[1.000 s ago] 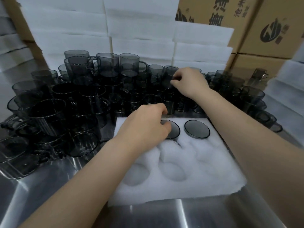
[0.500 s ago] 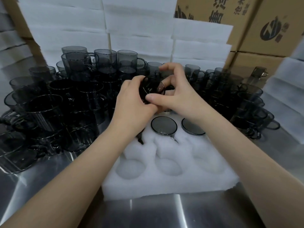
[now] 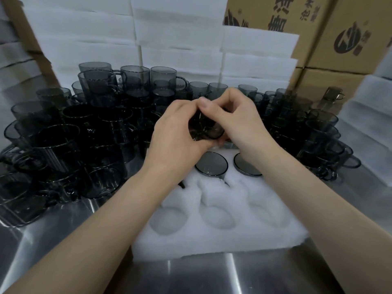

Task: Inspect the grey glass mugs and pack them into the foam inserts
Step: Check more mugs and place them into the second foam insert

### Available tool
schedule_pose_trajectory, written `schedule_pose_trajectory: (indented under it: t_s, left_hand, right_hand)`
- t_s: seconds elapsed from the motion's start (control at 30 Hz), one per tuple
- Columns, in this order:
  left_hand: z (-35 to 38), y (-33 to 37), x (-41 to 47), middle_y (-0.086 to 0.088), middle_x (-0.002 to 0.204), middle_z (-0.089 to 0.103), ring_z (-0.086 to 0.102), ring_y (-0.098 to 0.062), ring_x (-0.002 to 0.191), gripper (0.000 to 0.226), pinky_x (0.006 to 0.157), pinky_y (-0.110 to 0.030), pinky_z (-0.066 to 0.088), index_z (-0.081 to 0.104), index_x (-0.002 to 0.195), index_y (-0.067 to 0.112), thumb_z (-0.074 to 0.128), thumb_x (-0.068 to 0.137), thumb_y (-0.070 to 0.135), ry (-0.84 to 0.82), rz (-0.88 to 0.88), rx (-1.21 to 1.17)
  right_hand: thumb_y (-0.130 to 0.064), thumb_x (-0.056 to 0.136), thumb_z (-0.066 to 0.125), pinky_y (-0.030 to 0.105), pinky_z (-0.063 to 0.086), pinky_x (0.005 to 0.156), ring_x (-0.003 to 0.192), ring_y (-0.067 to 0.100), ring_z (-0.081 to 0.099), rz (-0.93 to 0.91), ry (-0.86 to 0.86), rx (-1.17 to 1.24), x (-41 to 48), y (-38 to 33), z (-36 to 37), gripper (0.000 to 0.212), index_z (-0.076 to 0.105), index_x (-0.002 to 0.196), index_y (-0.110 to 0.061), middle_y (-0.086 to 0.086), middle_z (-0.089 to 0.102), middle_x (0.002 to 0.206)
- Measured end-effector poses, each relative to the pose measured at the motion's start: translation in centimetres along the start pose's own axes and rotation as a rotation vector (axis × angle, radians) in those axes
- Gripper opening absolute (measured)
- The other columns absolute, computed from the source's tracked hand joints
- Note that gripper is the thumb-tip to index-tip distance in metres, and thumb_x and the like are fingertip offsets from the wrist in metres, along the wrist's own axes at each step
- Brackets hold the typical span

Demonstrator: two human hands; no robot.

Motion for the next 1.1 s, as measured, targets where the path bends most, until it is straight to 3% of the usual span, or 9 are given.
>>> schedule_pose_trajectory:
  t_s: [0.1,0.2,0.3,0.43,0.6,0.73,0.87,0.93,1.1]
  left_hand:
    - [-0.1,0.0,0.0,0.009,0.113,0.060,0.052,0.004,0.097,0.064,0.085,0.001,0.032,0.063,0.122,0.026,0.086,0.063,0.028,-0.012,-0.024,-0.061]
    - [-0.4,-0.7,0.1,0.008,0.114,0.061,0.054,-0.001,0.106,0.067,0.093,-0.010,0.039,0.063,0.123,0.028,0.088,0.061,0.029,0.013,-0.085,-0.115]
    - [-0.8,-1.8,0.2,0.006,0.115,0.063,0.058,-0.008,0.109,0.066,0.099,-0.030,0.046,0.063,0.122,0.027,0.089,0.061,0.026,0.039,-0.165,-0.179]
    - [-0.8,-2.9,0.1,0.001,0.112,0.066,0.062,-0.014,0.107,0.065,0.097,-0.039,0.050,0.066,0.118,0.028,0.085,0.056,0.028,0.046,-0.244,-0.280]
    - [-0.4,-2.9,0.0,0.001,0.106,0.067,0.063,-0.014,0.102,0.052,0.092,-0.036,0.052,0.069,0.107,0.033,0.078,0.055,0.034,0.012,-0.242,-0.252]
    - [-0.2,-2.2,0.0,0.007,0.098,0.063,0.057,-0.003,0.093,0.043,0.076,-0.007,0.041,0.067,0.099,0.036,0.081,0.059,0.034,-0.009,-0.161,-0.107]
    - [0.5,-1.5,-0.1,0.013,0.106,0.063,0.057,-0.002,0.100,0.056,0.085,-0.012,0.044,0.064,0.114,0.035,0.086,0.063,0.035,-0.052,-0.107,-0.041]
    - [0.7,-1.2,-0.3,0.017,0.102,0.066,0.060,0.001,0.097,0.055,0.085,-0.022,0.050,0.063,0.113,0.037,0.086,0.063,0.039,-0.072,-0.093,-0.065]
    - [-0.1,-0.9,-0.4,0.027,0.091,0.064,0.059,0.010,0.089,0.054,0.072,-0.003,0.041,0.052,0.105,0.036,0.076,0.060,0.053,-0.008,-0.107,-0.136]
  right_hand:
    - [-0.032,0.090,0.068,0.024,0.039,0.037,0.044,0.019,0.050,0.036,-0.018,0.109,0.2,0.5,-0.1,0.030,0.050,0.069,-0.019,0.007,0.062,0.076]
    - [-0.027,0.096,0.059,0.023,0.040,0.041,0.050,0.022,0.052,0.119,-0.100,0.265,0.5,1.4,0.5,0.025,0.056,0.072,-0.019,0.002,0.067,0.080]
    - [-0.019,0.094,0.056,0.024,0.045,0.051,0.064,0.022,0.055,0.164,-0.251,0.393,0.4,1.9,1.6,0.012,0.067,0.090,-0.019,0.003,0.069,0.091]
    - [-0.007,0.087,0.060,0.023,0.050,0.062,0.074,0.018,0.058,0.156,-0.436,0.474,-0.1,1.6,2.8,0.030,0.060,0.116,-0.013,0.007,0.065,0.102]
    - [-0.010,0.075,0.071,0.026,0.050,0.054,0.071,0.018,0.063,0.109,-0.366,0.278,0.0,1.7,2.5,0.034,0.058,0.106,-0.014,0.008,0.062,0.104]
    - [-0.027,0.066,0.081,0.026,0.047,0.046,0.061,0.013,0.062,0.031,-0.218,0.012,0.0,0.9,1.7,0.040,0.053,0.093,-0.018,0.004,0.065,0.097]
    - [-0.038,0.076,0.079,0.020,0.042,0.040,0.055,0.003,0.057,-0.050,-0.007,-0.125,0.2,0.0,0.2,0.035,0.050,0.077,-0.020,-0.003,0.059,0.074]
    - [-0.037,0.085,0.072,0.017,0.037,0.038,0.050,0.001,0.051,-0.068,0.062,-0.127,0.3,-0.1,-0.5,0.033,0.048,0.069,-0.021,0.000,0.055,0.068]
    - [-0.033,0.099,0.050,0.022,0.035,0.039,0.042,0.016,0.046,0.056,0.060,0.185,1.0,1.4,-1.2,0.031,0.060,0.073,-0.018,0.009,0.057,0.067]
Point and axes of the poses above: each hand's wrist, its own x-axis towards the middle knuckle, its own z-axis out of the palm, y = z × x, the point moved 10 cm from there along x, towards the middle knuckle
